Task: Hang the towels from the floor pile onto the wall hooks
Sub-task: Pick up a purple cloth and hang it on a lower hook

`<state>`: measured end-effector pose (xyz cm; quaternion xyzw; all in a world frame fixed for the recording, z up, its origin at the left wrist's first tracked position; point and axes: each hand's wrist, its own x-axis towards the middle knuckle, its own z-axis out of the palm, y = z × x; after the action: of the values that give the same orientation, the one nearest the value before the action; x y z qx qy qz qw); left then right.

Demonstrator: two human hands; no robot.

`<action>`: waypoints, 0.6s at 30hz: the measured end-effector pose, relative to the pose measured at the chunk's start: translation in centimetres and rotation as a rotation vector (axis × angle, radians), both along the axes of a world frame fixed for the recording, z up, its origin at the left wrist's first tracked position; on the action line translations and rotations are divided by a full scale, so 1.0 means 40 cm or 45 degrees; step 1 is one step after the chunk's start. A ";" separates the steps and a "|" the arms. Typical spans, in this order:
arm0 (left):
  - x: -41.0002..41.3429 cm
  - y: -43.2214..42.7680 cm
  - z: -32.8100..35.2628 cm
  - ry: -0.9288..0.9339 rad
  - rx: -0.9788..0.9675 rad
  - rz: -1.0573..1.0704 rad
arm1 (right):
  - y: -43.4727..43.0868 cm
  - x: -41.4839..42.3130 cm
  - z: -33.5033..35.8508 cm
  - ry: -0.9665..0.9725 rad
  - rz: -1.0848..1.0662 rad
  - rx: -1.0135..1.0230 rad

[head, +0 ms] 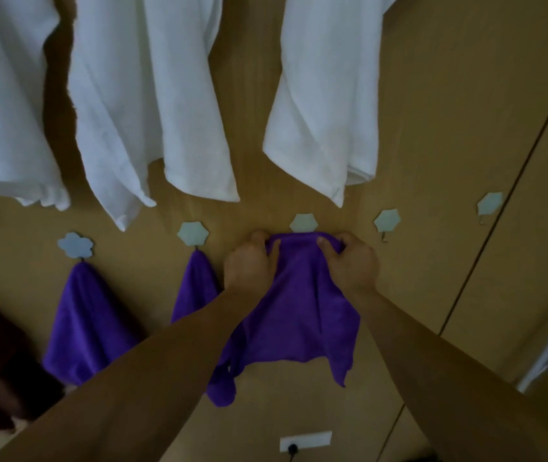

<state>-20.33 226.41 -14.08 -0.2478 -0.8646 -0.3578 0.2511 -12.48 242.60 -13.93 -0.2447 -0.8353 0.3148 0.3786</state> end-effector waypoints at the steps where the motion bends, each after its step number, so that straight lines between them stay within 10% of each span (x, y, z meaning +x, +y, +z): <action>1: 0.004 0.002 -0.020 -0.063 0.013 0.013 | 0.000 -0.001 -0.007 -0.014 0.011 -0.039; 8: 0.010 0.045 -0.073 -0.626 0.099 -0.071 | 0.017 0.001 -0.011 -0.211 0.245 -0.732; 11: 0.010 0.045 -0.044 -0.885 -0.074 -0.185 | 0.013 0.000 -0.002 -0.349 0.244 -0.552; 18: 0.075 0.026 -0.038 0.097 -0.727 0.170 | -0.029 0.034 -0.031 -0.233 -0.183 0.583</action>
<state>-17.32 227.45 -15.62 -0.2642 -0.9346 -0.0731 0.2266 -11.13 241.43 -15.16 -0.2387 -0.8960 0.0664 0.3685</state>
